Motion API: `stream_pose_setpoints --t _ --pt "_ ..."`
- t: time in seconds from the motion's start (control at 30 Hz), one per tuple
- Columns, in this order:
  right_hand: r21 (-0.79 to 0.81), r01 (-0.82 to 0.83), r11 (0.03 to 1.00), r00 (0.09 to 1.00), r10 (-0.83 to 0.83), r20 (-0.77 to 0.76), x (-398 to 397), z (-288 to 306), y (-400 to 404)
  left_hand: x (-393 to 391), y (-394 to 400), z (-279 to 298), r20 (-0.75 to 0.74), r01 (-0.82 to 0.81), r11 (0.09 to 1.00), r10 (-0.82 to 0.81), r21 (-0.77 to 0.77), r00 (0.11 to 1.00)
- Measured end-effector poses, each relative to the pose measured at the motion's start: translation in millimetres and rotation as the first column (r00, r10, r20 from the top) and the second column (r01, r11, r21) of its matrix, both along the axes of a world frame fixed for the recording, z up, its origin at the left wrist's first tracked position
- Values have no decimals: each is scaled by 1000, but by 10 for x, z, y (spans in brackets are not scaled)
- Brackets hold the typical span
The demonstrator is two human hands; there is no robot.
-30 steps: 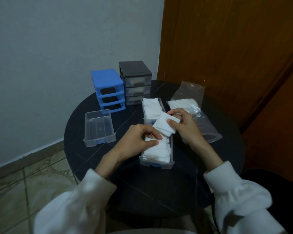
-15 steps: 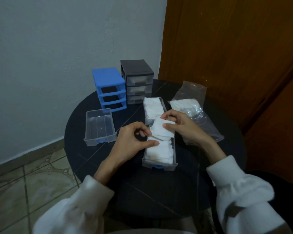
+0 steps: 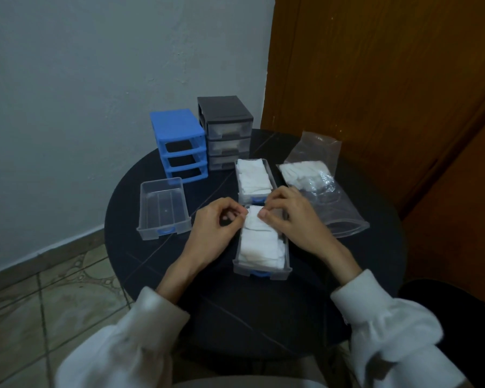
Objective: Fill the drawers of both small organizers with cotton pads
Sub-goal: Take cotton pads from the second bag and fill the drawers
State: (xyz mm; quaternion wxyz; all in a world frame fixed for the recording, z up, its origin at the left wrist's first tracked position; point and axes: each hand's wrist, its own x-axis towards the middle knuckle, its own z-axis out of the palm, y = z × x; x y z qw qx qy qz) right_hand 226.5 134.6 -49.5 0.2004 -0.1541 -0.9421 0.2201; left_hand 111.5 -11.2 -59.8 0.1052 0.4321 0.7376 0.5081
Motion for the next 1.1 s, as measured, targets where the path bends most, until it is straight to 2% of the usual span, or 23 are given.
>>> stream_pose_setpoints --t 0.1,0.2,0.4,0.6,0.7,0.8,0.93,1.03,1.1 --pt "64 6 998 1000 -7 5 80 35 -38 -11 7 -14 2 -17 1000 17 -2 1000" --pt "45 0 999 998 -2 56 152 72 -181 -20 7 -10 6 -40 999 40 11 999" --pt "67 -36 997 946 13 324 167 42 -535 -44 9 -7 40 -91 995 90 49 995" --pt "128 -101 987 894 34 448 125 16 -571 -14 2 -6 41 -84 994 82 63 996" --pt "55 -119 991 928 91 361 101 -24 -566 60 -24 35 -9 -50 996 51 75 999" --pt "-102 -49 994 988 63 141 140 -8 -524 156 -26 105 -106 -44 996 52 71 993" --pt "-80 84 993 994 -89 -68 268 104 -298 365 52 225 -179 40 998 -48 -46 983" --pt "20 212 977 977 -212 -8 295 157 0 547 177 207 -183 148 953 -200 -264 963" --pt "114 304 946 945 -314 91 252 143 196 617 240 131 -205 136 862 -264 -488 942"
